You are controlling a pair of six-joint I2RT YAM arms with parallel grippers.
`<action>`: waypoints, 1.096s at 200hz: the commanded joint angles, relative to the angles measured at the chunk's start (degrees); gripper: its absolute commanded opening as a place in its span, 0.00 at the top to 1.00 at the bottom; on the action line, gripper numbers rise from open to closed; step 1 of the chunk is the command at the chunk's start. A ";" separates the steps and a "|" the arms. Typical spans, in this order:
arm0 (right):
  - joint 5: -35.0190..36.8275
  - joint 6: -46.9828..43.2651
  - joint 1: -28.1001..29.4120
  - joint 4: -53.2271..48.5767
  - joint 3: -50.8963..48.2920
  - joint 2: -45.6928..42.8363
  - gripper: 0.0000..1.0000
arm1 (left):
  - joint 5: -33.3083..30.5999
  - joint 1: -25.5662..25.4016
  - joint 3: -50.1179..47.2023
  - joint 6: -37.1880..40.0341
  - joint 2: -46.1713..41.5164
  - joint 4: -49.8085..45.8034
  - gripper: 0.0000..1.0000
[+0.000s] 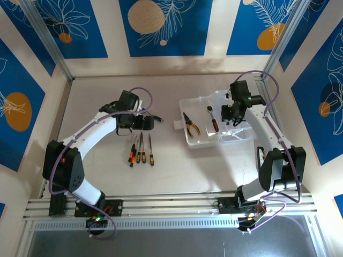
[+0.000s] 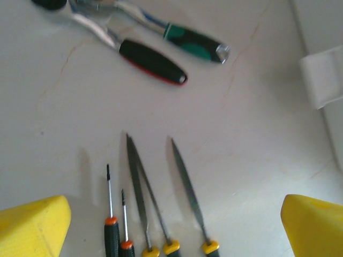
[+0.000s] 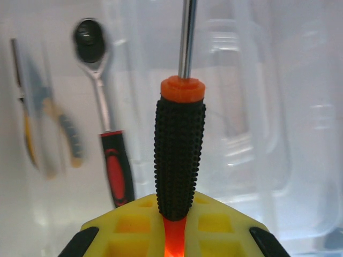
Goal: Pack the tool kit
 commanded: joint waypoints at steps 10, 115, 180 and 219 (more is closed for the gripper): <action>7.12 -2.05 -0.30 -1.67 3.55 1.86 1.00 | -1.79 0.15 -2.05 0.18 0.33 -1.28 0.00; 13.26 -6.02 2.57 0.05 2.38 5.56 0.94 | -0.72 -0.72 -5.59 -0.26 1.31 -0.76 0.00; 15.21 -5.88 2.93 -0.97 2.88 5.43 0.83 | -3.08 -2.99 -5.79 -0.20 2.72 -1.70 0.01; 15.02 -5.94 2.97 -1.09 3.25 4.95 0.74 | -3.84 -3.97 -6.09 -0.43 3.45 -2.47 0.07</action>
